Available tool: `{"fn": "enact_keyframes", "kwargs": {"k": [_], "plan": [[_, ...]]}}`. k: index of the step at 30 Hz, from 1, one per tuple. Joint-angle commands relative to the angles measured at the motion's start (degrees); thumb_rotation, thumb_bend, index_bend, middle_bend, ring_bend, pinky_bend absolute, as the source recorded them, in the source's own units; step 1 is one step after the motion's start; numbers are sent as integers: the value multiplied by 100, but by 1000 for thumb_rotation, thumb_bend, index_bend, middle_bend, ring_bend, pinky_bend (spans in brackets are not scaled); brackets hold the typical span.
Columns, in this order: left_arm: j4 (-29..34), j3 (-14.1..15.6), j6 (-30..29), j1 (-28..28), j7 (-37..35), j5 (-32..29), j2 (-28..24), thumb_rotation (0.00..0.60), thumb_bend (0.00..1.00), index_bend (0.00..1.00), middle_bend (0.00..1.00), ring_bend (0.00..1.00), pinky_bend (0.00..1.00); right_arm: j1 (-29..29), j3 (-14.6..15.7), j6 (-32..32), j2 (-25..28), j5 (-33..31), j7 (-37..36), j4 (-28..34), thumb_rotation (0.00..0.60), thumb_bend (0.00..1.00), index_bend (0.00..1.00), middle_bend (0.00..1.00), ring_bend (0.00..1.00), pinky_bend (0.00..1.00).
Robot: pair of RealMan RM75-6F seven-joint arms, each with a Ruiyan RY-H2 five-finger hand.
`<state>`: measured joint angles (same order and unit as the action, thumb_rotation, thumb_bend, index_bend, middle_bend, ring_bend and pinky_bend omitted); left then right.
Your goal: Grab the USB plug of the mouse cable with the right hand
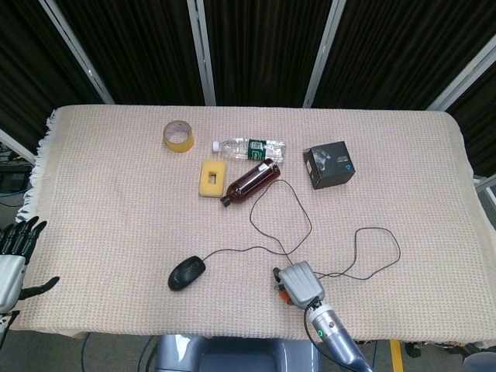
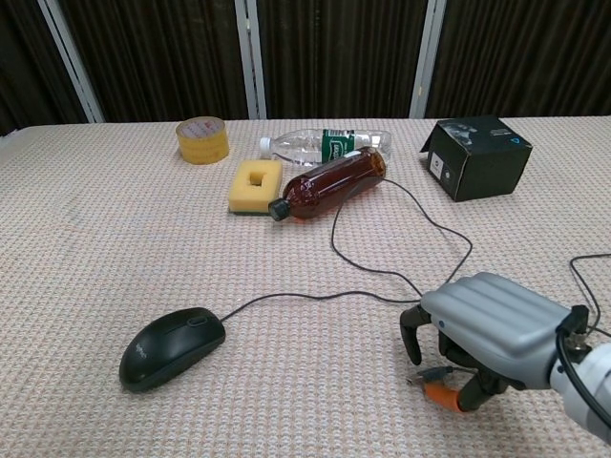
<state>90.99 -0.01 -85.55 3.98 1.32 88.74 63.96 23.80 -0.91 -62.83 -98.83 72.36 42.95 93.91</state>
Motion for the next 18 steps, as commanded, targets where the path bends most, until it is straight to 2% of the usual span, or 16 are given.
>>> {"fn": "enact_keyframes", "kwargs": {"k": [1,8,15,18], "plan": [[5,2,0,0,0,3,-2,600,84,0,0,0,0,7,18,-7,-18,-23,21,-30,600,287,534,1000,975,793],[10,-1,2,0,-23,-6,-6,600,84,0,0,0,0,-38,52,-147,-103,48,-203,-125,600,351,705,1000,974,793],[9,-1,1,-2,-25,-11,-6,600,83,0,0,0,0,-30,23,-267,-76,294,-561,-15,600,352,730,1000,975,793],[14,-1,9,-1,-25,-18,-9,600,82,0,0,0,0,-36,-94,-373,-38,375,-837,130,600,354,724,1000,972,792]]}}
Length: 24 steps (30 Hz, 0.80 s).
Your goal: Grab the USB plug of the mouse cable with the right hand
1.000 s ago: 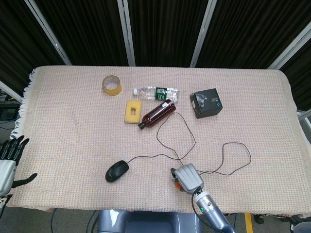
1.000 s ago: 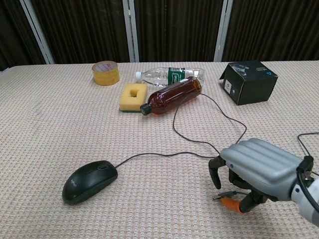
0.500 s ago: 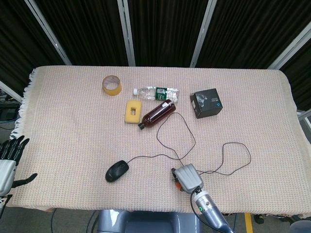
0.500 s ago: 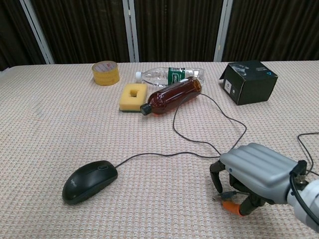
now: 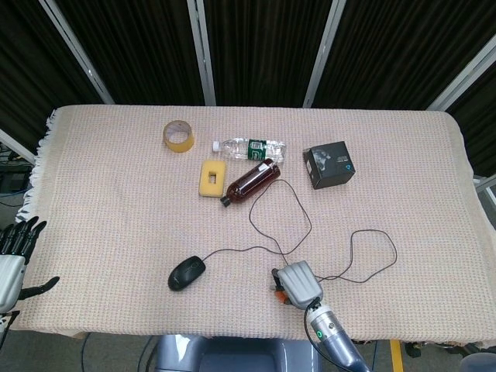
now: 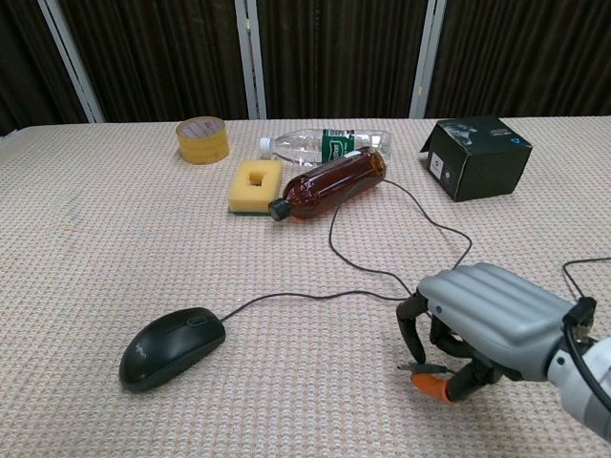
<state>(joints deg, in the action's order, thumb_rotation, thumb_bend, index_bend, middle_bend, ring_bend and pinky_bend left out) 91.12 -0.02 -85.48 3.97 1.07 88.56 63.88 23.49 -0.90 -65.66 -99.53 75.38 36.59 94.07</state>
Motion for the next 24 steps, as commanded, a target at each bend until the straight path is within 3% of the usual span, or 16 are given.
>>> {"fn": "enact_keyframes", "kwargs": {"k": [1,15,20,24], "plan": [[2,2,5,1,0,-2,-2,600,82,0,0,0,0,-14,-161,-145,38,96,-350,168,600,355,723,1000,969,791],[16,-7,10,-5,21,-35,3,600,83,0,0,0,0,-250,-1364,-1678,-290,804,-3282,10,600,358,717,1000,952,774],[14,-8,-29,-18,2,-16,-4,600,83,0,0,0,0,-366,-1489,-2183,-412,1027,-4048,-198,600,358,717,1000,952,773],[9,-6,-31,-26,-48,-23,-23,600,82,0,0,0,0,-525,-1340,-2498,-561,1158,-4544,-465,600,358,718,1000,951,771]]}}
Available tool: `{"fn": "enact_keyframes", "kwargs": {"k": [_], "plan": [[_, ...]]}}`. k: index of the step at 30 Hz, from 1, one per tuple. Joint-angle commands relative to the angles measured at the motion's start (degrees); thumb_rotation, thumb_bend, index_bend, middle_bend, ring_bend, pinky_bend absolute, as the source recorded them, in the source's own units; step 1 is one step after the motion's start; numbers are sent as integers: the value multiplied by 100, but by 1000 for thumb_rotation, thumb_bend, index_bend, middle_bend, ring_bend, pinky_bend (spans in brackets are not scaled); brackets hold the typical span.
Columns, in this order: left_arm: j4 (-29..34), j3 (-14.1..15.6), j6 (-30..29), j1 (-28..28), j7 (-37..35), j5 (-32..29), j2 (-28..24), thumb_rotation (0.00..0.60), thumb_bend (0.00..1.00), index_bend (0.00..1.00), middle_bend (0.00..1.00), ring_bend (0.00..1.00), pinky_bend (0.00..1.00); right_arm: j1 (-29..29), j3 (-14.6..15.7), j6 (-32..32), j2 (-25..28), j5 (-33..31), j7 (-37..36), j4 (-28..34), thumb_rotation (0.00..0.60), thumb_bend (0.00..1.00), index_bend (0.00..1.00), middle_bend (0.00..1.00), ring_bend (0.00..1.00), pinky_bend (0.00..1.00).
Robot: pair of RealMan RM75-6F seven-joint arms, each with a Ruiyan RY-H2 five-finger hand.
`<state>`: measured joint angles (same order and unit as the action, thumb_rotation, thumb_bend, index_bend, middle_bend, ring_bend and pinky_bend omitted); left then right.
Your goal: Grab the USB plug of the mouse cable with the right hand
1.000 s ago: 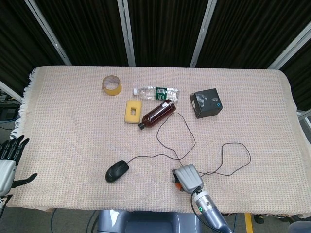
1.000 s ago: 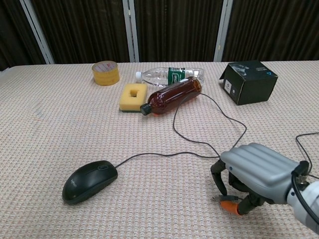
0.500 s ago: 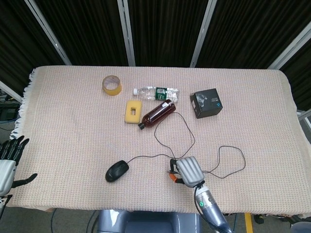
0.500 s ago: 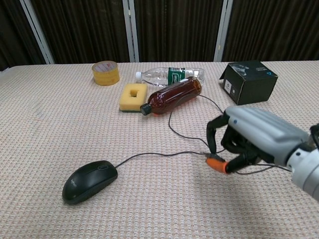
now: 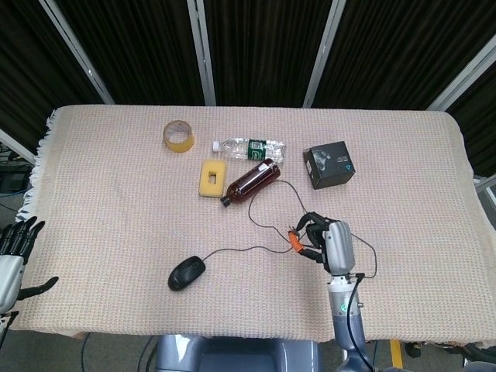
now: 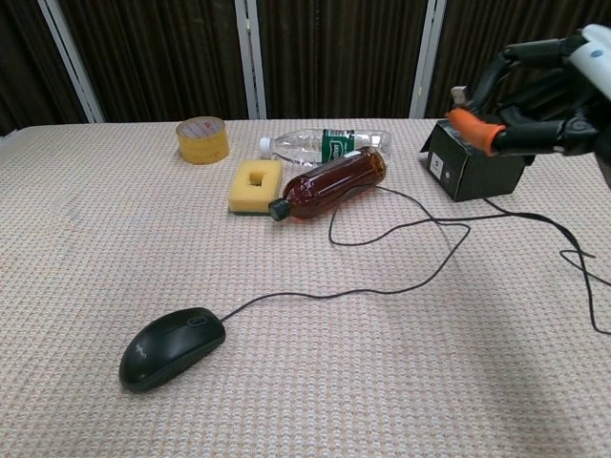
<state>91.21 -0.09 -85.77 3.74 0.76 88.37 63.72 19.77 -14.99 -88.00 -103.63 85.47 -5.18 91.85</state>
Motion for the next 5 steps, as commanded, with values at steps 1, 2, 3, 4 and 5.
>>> {"fn": "enact_keyframes", "kwargs": {"k": [1,2,3,4,5], "plan": [[-1,-1,-3,-4,-26,-4,-11,600,82,0,0,0,0,-178,105,-309,-185,171,-440,-304,600,358,718,1000,950,770],[-3,-1,-7,-6,-36,-3,-14,600,83,0,0,0,0,-209,153,-368,-236,205,-527,-399,600,358,718,1000,949,769],[-5,-2,-12,-7,-42,-1,-16,600,82,0,0,0,0,-242,210,-408,-290,220,-619,-489,600,358,718,1000,948,769],[-7,-3,-13,-8,-46,-2,-16,600,82,0,0,0,0,-268,252,-448,-339,239,-701,-568,600,358,718,1000,948,769],[-4,-3,-9,-7,-49,-3,-16,600,83,0,0,0,0,-296,290,-480,-392,243,-773,-645,600,358,718,1000,947,769]]}}
